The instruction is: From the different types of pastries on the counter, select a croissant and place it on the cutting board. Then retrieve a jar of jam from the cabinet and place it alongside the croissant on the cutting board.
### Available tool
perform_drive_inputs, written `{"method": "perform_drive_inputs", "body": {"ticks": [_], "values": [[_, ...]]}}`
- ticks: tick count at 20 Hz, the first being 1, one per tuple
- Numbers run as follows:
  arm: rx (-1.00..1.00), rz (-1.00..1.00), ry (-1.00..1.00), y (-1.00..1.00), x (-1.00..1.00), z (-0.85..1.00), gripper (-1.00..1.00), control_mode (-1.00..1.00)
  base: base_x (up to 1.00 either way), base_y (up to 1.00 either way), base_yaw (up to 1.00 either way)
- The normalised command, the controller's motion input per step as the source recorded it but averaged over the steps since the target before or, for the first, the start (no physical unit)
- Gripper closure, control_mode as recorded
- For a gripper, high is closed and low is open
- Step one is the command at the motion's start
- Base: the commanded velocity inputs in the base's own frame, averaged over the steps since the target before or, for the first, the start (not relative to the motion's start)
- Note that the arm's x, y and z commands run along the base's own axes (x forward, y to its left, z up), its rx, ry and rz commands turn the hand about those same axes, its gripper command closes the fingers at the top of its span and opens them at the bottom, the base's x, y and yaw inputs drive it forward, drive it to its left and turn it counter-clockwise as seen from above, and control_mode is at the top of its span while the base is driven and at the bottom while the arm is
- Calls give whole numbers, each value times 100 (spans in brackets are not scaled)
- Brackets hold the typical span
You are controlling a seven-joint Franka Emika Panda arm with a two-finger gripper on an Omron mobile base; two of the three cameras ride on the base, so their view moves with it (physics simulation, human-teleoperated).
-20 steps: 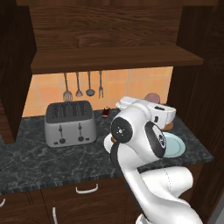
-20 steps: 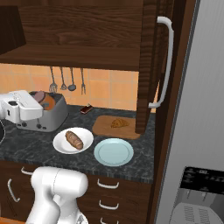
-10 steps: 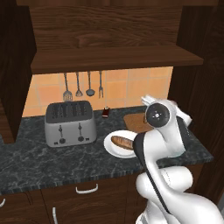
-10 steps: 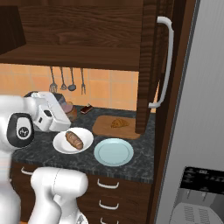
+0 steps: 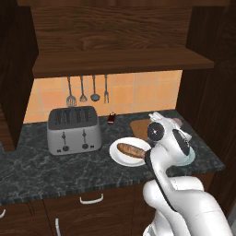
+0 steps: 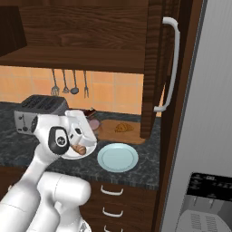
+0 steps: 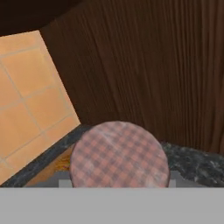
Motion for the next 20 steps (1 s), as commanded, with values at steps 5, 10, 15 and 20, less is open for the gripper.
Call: {"method": "perform_drive_inputs", "body": {"ticks": [5, 10, 15, 20], "values": [[2, -26, 4, -5, 86, -69, 100, -100, 0, 0, 0], [3, -4, 12, 0, 42, 0, 100, -100, 0, 0, 0], [0, -11, 19, 0, 81, 0, 100, -100, 0, 0, 0], [0, 0, 3, 28, 23, -12, 100, -100, 0, 0, 0]]}}
